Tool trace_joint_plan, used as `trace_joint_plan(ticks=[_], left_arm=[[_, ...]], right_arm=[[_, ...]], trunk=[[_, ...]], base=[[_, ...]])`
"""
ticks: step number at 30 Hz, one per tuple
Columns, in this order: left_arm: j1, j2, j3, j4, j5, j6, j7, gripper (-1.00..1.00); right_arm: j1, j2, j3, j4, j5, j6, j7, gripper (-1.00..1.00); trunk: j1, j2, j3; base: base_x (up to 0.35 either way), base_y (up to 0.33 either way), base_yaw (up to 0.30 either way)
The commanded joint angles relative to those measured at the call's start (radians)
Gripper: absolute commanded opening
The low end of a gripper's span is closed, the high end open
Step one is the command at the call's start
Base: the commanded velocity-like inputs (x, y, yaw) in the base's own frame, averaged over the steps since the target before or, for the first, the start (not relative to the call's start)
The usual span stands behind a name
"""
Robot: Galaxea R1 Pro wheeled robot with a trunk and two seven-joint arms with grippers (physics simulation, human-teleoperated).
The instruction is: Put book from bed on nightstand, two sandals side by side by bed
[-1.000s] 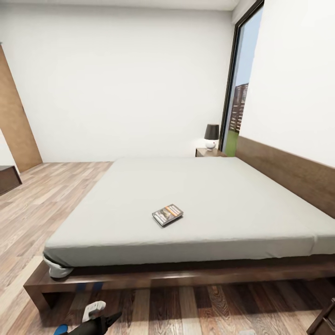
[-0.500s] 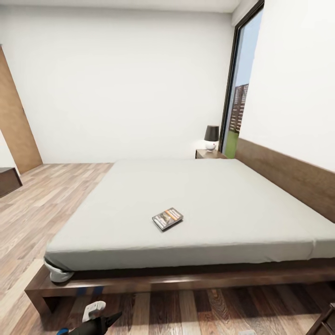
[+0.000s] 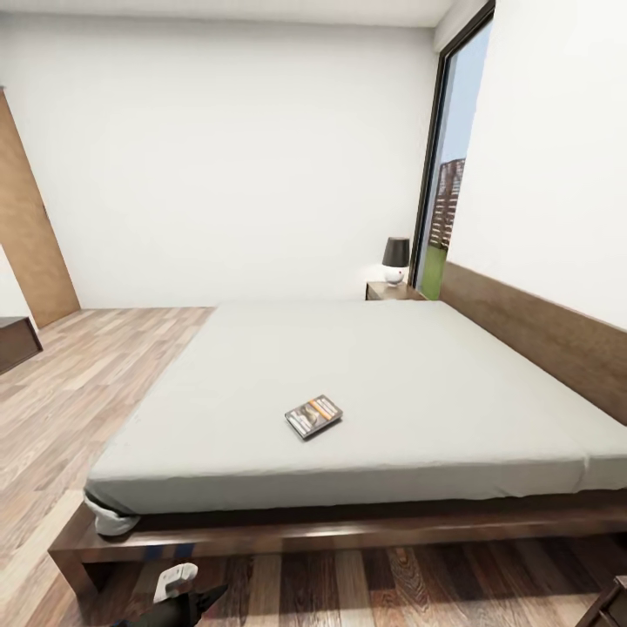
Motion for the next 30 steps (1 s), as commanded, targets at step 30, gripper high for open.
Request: trace_joint_plan(ticks=[30], left_arm=[[0.000, 0.000, 0.006, 0.000, -0.008, -0.003, -0.005, 1.00]], right_arm=[[-0.001, 0.000, -0.006, 0.006, 0.005, 0.002, 0.003, 1.00]], trunk=[[-0.115, 0.210, 0.093]], base=[[0.000, 0.000, 0.000]])
